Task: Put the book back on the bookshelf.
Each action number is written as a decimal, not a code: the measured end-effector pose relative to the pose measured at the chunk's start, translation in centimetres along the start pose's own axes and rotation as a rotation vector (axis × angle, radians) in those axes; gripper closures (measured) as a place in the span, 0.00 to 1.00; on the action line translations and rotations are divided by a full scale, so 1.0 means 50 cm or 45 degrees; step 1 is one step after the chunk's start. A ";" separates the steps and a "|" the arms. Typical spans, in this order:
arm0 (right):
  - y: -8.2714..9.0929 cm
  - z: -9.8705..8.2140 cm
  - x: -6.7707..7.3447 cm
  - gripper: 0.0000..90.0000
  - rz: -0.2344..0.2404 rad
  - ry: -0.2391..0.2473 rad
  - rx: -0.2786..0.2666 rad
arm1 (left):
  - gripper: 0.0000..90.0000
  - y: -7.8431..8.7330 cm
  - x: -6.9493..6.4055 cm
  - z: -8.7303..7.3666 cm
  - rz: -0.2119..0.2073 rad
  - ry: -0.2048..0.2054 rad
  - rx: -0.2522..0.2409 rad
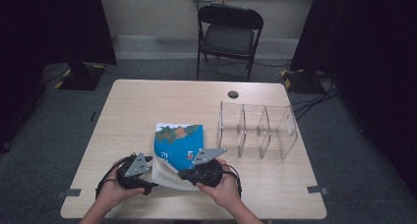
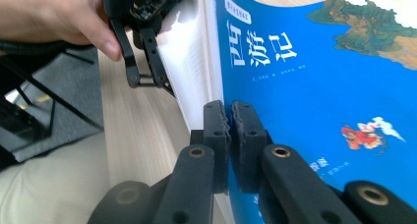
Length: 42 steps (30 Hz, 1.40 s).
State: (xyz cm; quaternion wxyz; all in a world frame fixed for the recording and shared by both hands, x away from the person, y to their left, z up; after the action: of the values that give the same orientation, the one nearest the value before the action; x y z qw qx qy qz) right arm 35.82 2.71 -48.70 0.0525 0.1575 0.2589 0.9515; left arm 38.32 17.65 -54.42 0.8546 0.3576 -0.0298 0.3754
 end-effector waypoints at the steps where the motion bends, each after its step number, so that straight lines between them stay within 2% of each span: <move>1: 0.000 0.001 0.000 0.96 -0.008 0.014 0.014 | 0.17 -0.001 -0.001 0.001 0.009 -0.011 -0.001; 2: -0.003 0.000 0.001 0.96 -0.005 0.009 0.023 | 0.17 0.000 -0.002 -0.001 0.012 -0.034 0.008; 4: -0.012 -0.007 0.000 0.96 -0.005 0.012 0.028 | 0.17 -0.002 -0.005 -0.003 0.010 -0.001 -0.001; 6: -0.027 -0.019 0.008 0.95 -0.007 0.054 0.045 | 0.17 -0.002 -0.009 -0.004 -0.001 0.023 -0.017; 7: -0.036 -0.027 0.013 0.92 0.017 0.053 0.055 | 0.17 -0.002 -0.009 -0.008 -0.003 -0.001 -0.004; 8: -0.044 -0.034 0.015 0.86 0.029 0.048 0.057 | 0.17 -0.003 -0.011 -0.012 0.003 -0.029 0.012; 9: -0.053 -0.042 0.016 0.71 0.034 0.059 0.058 | 0.17 -0.002 -0.013 -0.013 -0.003 -0.024 0.014; 10: -0.057 -0.048 0.013 0.62 0.010 0.068 0.068 | 0.17 -0.003 -0.014 -0.014 -0.001 -0.026 0.006; 12: -0.063 -0.053 0.010 0.56 -0.001 0.126 0.077 | 0.17 -0.005 -0.016 -0.017 -0.007 -0.022 -0.002; 13: -0.064 -0.055 0.004 0.51 -0.042 0.141 0.099 | 0.17 -0.004 -0.015 -0.016 -0.005 -0.017 -0.005; 14: -0.066 -0.056 0.000 0.50 -0.066 0.187 0.124 | 0.17 -0.002 -0.014 -0.017 -0.006 -0.025 0.010; 17: -0.077 -0.056 -0.005 0.49 -0.133 0.313 0.170 | 0.17 -0.002 -0.015 -0.014 -0.004 -0.026 0.003; 19: -0.083 -0.054 -0.009 0.47 -0.162 0.341 0.182 | 0.17 -0.003 -0.016 -0.015 -0.001 -0.023 0.003; 23: -0.086 -0.054 -0.009 0.47 -0.174 0.350 0.196 | 0.17 -0.004 -0.016 -0.016 -0.004 -0.023 0.001; 26: -0.082 -0.052 -0.010 0.49 -0.149 0.295 0.178 | 0.17 -0.004 -0.016 -0.013 -0.009 0.011 -0.009; 28: -0.079 -0.050 -0.011 0.50 -0.130 0.257 0.165 | 0.17 -0.003 -0.014 -0.013 -0.010 -0.005 -0.004; 31: -0.079 -0.049 -0.004 0.57 -0.136 0.275 0.178 | 0.17 -0.004 -0.013 -0.016 -0.008 -0.023 0.013; 33: -0.079 -0.048 0.000 0.60 -0.151 0.302 0.182 | 0.17 -0.006 -0.015 -0.017 -0.009 -0.016 0.012; 35: -0.078 -0.049 0.000 0.63 -0.143 0.290 0.165 | 0.17 -0.005 -0.015 -0.017 -0.011 -0.006 0.016; 38: -0.074 -0.046 0.004 0.72 -0.124 0.294 0.159 | 0.17 -0.006 -0.015 -0.018 -0.013 -0.012 0.022; 42: -0.069 -0.042 0.008 0.81 -0.112 0.281 0.168 | 0.17 -0.006 -0.015 -0.017 -0.006 -0.013 0.021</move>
State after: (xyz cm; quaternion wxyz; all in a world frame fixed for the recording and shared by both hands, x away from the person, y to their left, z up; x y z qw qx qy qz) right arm 34.83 4.73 -52.07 0.0548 0.0437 0.3318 0.9408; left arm 37.80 17.58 -55.48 0.8523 0.3667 -0.0301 0.3716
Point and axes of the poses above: each handheld gripper's, and its own axes: y roughly backward along the jaws, z roughly out of its top, x roughly to its left, the point moved 9 cm from there along -y, roughly forward along the jaws, and after that the axes turned 13 degrees about z, right-handed, at the moved point
